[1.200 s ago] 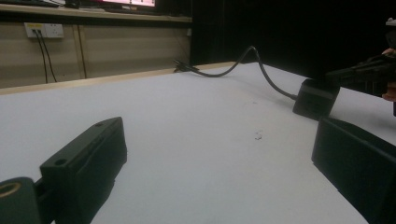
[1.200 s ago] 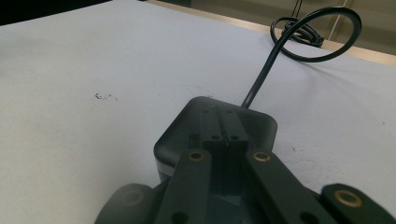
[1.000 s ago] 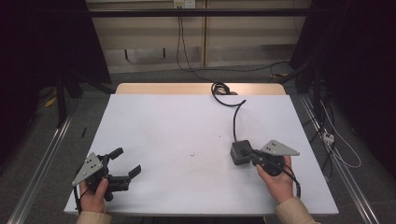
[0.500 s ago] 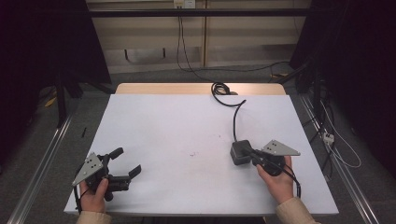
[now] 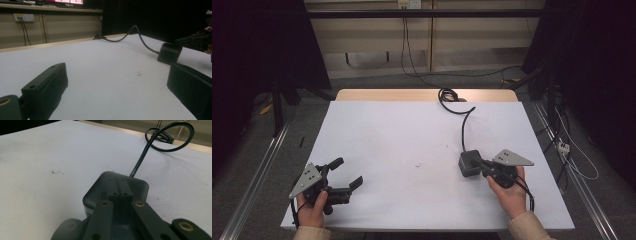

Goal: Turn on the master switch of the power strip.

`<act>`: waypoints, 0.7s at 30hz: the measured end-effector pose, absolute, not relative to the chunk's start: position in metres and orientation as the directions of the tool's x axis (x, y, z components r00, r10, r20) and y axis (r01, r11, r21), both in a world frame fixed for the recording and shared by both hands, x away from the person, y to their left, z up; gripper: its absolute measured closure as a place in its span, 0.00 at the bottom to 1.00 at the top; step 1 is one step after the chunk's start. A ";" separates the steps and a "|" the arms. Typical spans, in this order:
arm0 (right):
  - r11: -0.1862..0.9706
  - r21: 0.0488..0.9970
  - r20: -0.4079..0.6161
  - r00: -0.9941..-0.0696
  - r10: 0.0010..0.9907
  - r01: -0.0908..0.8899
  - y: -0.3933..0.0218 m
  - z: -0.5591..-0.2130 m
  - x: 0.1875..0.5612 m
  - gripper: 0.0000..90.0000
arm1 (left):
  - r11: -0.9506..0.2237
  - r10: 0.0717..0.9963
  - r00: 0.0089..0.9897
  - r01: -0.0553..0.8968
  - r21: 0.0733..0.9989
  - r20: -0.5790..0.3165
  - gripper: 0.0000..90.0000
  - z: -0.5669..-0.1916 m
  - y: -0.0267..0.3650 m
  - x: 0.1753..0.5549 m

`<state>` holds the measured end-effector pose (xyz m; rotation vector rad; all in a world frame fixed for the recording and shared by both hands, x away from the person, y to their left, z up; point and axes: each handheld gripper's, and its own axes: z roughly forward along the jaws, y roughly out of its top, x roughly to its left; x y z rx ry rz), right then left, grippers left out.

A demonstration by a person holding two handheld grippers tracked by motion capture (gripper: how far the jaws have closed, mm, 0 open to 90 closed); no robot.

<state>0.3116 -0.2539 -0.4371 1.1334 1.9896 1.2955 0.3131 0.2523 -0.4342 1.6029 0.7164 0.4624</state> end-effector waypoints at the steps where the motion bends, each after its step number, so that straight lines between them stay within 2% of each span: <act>1: 0.200 0.908 0.024 -0.524 0.851 0.367 -0.254 -0.437 0.311 1.00 | -0.045 0.681 0.725 0.187 0.981 -0.107 0.03 -0.434 0.252 0.313; 11: 0.159 0.914 0.057 -0.508 0.860 0.373 -0.258 -0.438 0.309 1.00 | -0.046 0.681 0.725 0.188 0.981 -0.107 0.03 -0.434 0.250 0.314; 21: 0.163 0.919 0.046 -0.511 0.858 0.358 -0.261 -0.440 0.307 1.00 | -0.039 0.676 0.728 0.193 0.980 -0.116 0.03 -0.434 0.247 0.317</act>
